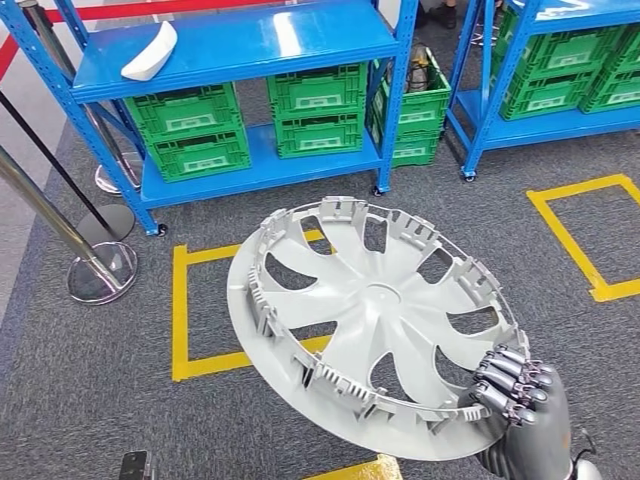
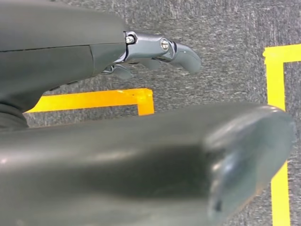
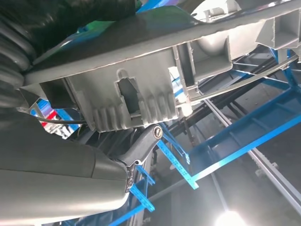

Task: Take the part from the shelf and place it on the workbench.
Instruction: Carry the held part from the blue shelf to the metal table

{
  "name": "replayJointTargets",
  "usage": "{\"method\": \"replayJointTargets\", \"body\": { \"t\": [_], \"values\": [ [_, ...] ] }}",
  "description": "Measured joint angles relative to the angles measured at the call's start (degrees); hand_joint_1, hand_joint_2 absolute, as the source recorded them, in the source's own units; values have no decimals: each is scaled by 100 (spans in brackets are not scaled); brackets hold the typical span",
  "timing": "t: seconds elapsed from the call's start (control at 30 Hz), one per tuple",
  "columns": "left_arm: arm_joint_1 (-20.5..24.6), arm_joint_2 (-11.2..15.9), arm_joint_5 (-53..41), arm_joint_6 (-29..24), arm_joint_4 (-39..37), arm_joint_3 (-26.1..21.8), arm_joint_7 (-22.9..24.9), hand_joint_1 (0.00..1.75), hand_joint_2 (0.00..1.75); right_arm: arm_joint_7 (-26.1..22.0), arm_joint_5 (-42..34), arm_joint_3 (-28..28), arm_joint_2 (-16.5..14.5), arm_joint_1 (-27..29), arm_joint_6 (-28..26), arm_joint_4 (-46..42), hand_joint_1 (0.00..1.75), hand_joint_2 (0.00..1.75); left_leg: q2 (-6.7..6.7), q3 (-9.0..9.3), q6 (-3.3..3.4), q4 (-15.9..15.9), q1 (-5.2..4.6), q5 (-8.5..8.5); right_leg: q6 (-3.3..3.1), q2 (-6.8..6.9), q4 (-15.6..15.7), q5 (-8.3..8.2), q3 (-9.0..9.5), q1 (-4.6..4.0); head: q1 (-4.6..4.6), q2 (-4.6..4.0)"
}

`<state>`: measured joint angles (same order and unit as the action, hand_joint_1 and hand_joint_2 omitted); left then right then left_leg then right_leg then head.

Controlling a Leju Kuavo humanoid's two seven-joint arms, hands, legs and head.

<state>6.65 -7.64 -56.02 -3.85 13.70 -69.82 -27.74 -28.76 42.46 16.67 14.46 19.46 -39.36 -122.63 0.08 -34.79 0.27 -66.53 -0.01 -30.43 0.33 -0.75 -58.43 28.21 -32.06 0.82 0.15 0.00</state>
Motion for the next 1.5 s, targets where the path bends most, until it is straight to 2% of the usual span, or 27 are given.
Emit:
{"method": "replayJointTargets", "body": {
  "t": [0.03,0.1,0.17,0.23,0.33,0.4,0.43,0.47,0.5,0.57,0.6,0.73,0.8,0.87,0.9,0.93,0.97,1.03,1.07,1.1,1.2,1.27,1.37,1.4,1.43,1.47,1.5],
  "values": [
    [2,4,6,0,0,1,1,0,0,0,7,-4,-1,2,0,-8,175,175,-38,179,42,370,-7,143,11,-18,-3,-2,2,-9,3,0],
    [7,7,12,0,0,4,3,0,0,1,17,-13,-2,10,0,-21,175,175,-92,359,100,774,-26,223,57,-49,-7,-18,-27,-10,5,0],
    [8,2,13,0,0,16,6,0,0,7,30,-18,-5,33,0,-30,175,175,-82,361,125,837,-34,219,131,-72,8,-44,-59,-1,4,0],
    [10,-15,8,0,0,36,8,0,0,19,56,-22,-15,73,0,-48,175,175,-48,367,173,908,-12,267,186,-49,-89,45,-130,1,15,0],
    [5,-20,-22,-3,0,77,15,0,0,34,99,-40,-27,106,0,-76,175,175,15,357,226,957,4,306,231,16,-1005,550,-567,5,56,0],
    [-3,-21,-33,-4,0,103,25,0,0,46,119,-53,-34,138,0,-82,175,175,57,350,226,955,-4,305,261,27,-1547,719,-813,10,59,0],
    [-4,-22,-35,-4,0,116,29,0,0,55,126,-58,-36,155,0,-84,175,175,72,352,224,953,-4,304,269,34,-1516,640,-790,12,61,0],
    [-3,-25,-36,-3,0,128,32,0,0,61,133,-62,-37,168,0,-85,175,175,86,360,217,949,-2,299,272,53,-1245,459,-647,17,61,0],
    [-1,-26,-37,-3,0,138,33,0,0,65,139,-66,-39,174,0,-88,175,175,98,369,201,938,-3,289,274,93,-832,259,-435,23,62,0],
    [2,-21,-37,-3,0,146,37,0,0,65,146,-73,-43,172,0,-101,175,175,115,362,148,893,-31,259,247,189,-142,45,-68,17,67,0],
    [1,-16,-37,-4,0,148,38,0,0,64,148,-75,-45,172,0,-108,175,175,123,351,121,870,-48,250,221,215,-7,38,6,11,66,0],
    [5,-8,-36,-4,0,156,46,0,0,59,152,-95,-66,195,0,-127,175,175,134,304,35,748,-45,157,87,163,0,39,7,17,49,0],
    [10,-5,-27,-3,0,164,46,0,0,40,148,-105,-85,197,0,-147,175,175,90,107,-26,273,-23,-151,34,139,5,29,8,33,31,0],
    [11,-11,-4,-2,0,169,46,0,0,21,142,-112,-96,200,0,-160,175,175,73,-234,-57,-503,-6,-496,13,101,4,27,2,30,21,0],
    [12,-14,9,-2,0,170,46,0,0,18,142,-114,-102,203,0,-163,175,175,72,-349,-60,-759,-2,-552,11,76,3,27,3,28,21,0],
    [14,-18,19,-1,0,173,46,0,0,17,145,-117,-105,207,0,-166,175,175,70,-374,-52,-810,-1,-493,11,46,3,28,9,27,20,0],
    [19,-20,26,1,0,177,49,0,0,16,150,-125,-108,214,0,-173,175,175,62,-291,-33,-618,-1,-322,11,13,3,28,19,26,21,0],
    [32,-19,28,-1,0,195,56,0,0,7,157,-149,-113,239,0,-206,175,175,-16,47,37,140,-8,95,18,-46,2,31,34,20,24,0],
    [38,-18,28,-4,0,207,58,0,0,-2,159,-162,-115,251,0,-227,175,175,-64,190,69,476,-12,219,32,-74,-3,29,25,17,25,0],
    [45,-19,29,-8,0,220,60,0,0,-9,159,-175,-116,262,-1,-249,175,175,-104,272,93,685,-19,262,56,-96,-7,23,3,17,22,0],
    [65,-36,33,-14,0,260,61,0,0,-18,156,-218,-119,296,-2,-302,175,175,-101,297,128,845,-19,260,162,-135,7,-2,-59,35,10,0],
    [77,-47,50,-22,0,281,61,0,0,-24,140,-249,-120,308,-2,-324,175,175,-61,318,175,923,5,309,222,-83,-158,130,-153,33,28,1],
    [83,-50,81,-31,0,293,62,0,0,-40,113,-276,-121,314,-2,-334,175,175,11,320,213,954,1,332,281,18,-1150,621,-623,34,72,1],
    [79,-52,85,-31,0,298,63,0,0,-44,109,-283,-121,321,-2,-334,175,175,37,319,214,952,-5,332,295,26,-1438,705,-762,35,74,0],
    [78,-54,89,-31,0,303,65,0,0,-46,107,-287,-122,331,-2,-334,175,175,60,321,214,950,-9,330,303,31,-1532,679,-810,35,74,0],
    [80,-57,92,-31,0,309,67,0,0,-48,105,-292,-122,341,-2,-334,175,175,80,324,213,945,-10,327,306,42,-1392,545,-743,35,75,0],
    [84,-61,95,-31,0,313,69,0,0,-50,104,-296,-122,347,-2,-335,175,175,96,327,205,937,-10,321,303,67,-1046,339,-570,35,76,0]
  ]
}}
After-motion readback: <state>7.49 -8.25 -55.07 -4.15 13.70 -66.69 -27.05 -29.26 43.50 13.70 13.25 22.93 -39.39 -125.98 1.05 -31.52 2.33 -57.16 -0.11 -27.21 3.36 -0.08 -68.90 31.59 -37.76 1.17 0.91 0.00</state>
